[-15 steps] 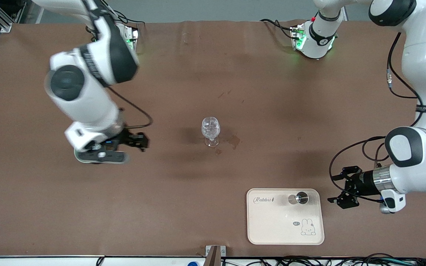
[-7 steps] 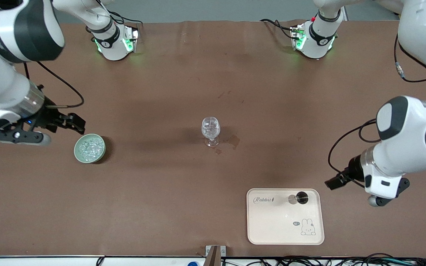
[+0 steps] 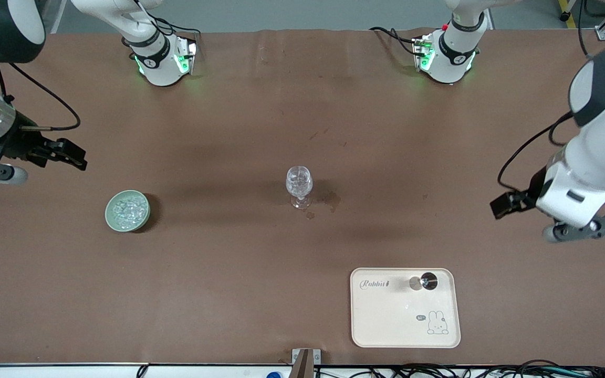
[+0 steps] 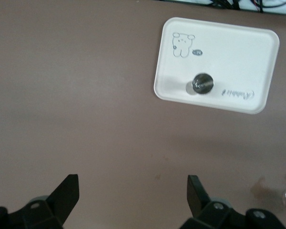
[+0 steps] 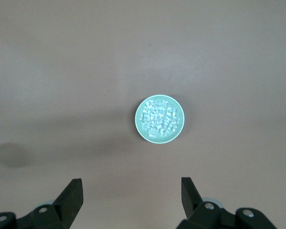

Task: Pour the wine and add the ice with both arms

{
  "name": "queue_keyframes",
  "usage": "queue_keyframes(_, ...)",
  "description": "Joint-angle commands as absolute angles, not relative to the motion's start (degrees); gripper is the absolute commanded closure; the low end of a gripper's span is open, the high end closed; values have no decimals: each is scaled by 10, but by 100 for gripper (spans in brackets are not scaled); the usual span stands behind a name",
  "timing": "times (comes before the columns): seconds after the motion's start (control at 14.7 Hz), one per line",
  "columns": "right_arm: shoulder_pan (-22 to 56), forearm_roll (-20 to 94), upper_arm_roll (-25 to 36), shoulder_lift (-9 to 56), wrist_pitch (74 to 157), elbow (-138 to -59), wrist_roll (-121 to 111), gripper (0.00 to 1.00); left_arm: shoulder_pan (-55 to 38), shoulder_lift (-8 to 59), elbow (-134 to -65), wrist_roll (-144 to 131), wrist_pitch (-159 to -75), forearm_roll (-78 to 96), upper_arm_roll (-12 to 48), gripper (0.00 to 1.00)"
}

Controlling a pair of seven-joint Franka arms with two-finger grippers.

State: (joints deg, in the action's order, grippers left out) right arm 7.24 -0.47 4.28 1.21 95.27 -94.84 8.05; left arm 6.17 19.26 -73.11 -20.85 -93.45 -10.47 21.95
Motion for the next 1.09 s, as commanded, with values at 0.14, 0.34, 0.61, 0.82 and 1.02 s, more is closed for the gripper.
queue_keyframes(0.14, 63, -10, 33, -67, 955, -1027, 42, 9, -37, 36, -874, -101, -932, -34, 84, 0)
queue_keyframes(0.34, 57, -8, 36, -62, 940, -999, 11, 9, -32, -20, -930, -68, -932, -28, 82, 0)
queue_keyframes(0.61, 34, -6, 37, -51, 894, -936, -38, 8, -28, -69, -974, -52, -933, 1, 67, 0)
queue_keyframes(0.82, 17, -4, 37, -50, 893, -924, -54, 5, -24, -90, -992, -54, -931, 5, 67, 0)
queue_keyframes(1.02, 17, -4, 37, -39, 868, -901, -54, 4, -23, -84, -977, -54, -928, 4, 67, 0)
